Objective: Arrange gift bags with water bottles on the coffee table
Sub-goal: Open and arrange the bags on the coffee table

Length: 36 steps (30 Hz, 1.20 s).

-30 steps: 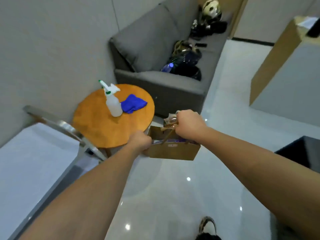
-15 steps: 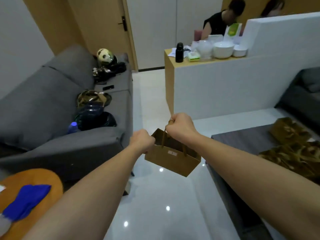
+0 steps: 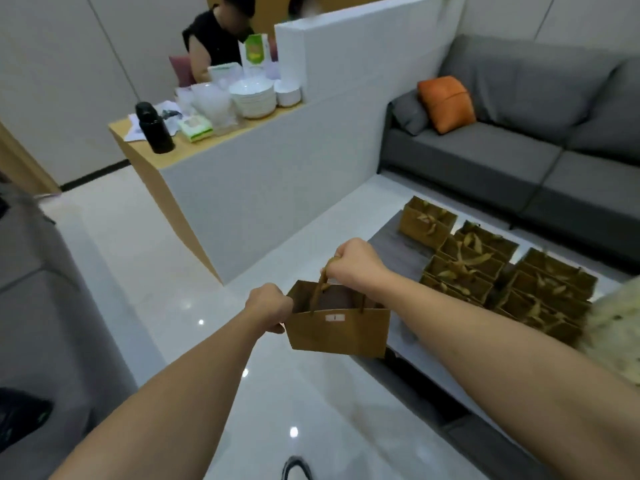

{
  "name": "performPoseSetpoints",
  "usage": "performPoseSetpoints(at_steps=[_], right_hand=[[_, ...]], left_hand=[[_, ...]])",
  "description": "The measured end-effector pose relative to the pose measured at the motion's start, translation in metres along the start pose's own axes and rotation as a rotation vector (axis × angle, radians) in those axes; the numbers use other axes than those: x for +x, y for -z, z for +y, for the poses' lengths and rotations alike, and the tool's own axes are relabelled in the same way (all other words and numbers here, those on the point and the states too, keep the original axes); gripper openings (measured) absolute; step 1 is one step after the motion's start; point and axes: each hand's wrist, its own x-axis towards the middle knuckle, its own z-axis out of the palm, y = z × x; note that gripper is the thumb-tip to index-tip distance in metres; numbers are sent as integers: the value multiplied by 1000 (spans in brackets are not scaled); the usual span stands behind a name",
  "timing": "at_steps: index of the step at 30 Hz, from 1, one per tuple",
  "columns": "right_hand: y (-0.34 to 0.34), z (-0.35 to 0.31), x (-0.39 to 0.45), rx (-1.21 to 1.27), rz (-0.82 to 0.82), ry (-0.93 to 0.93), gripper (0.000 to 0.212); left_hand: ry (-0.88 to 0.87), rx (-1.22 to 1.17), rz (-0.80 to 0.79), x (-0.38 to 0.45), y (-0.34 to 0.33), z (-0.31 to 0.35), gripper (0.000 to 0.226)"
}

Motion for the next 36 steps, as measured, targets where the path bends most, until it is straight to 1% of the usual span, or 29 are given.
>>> performPoseSetpoints(at_steps=[2, 8, 11, 12, 16, 18, 21, 25, 30, 33, 36], right_hand=[[7, 0, 24, 80, 71, -58, 21], [32, 16, 90, 174, 204, -140, 19], [43, 34, 137, 161, 261, -156, 10], [47, 40, 154, 138, 261, -163, 8], [67, 73, 226, 9, 211, -180, 8], [77, 91, 259, -40, 184, -233, 8], [89, 117, 300, -44, 139, -328, 10], [114, 157, 347, -34, 142, -369, 9], [136, 205, 393, -17, 160, -401, 7], [142, 229, 420, -22, 162, -444, 11], [139, 245, 437, -1, 166, -503, 9]], left_hand=[[-57, 7, -53, 31, 6, 18, 15], [-196, 122, -117, 101, 1, 82, 14], [-224, 167, -139, 145, -11, 118, 16], [-228, 178, -150, 162, -16, 131, 16], [-255, 234, -186, 227, -47, 183, 20], [-262, 296, -218, 253, -64, 209, 23], [-261, 360, -297, 286, -92, 247, 25], [-329, 336, -339, 326, -128, 296, 29], [-381, 397, -454, 357, -164, 339, 26], [-367, 414, -479, 372, -176, 352, 37], [-356, 444, -491, 383, -184, 357, 36]])
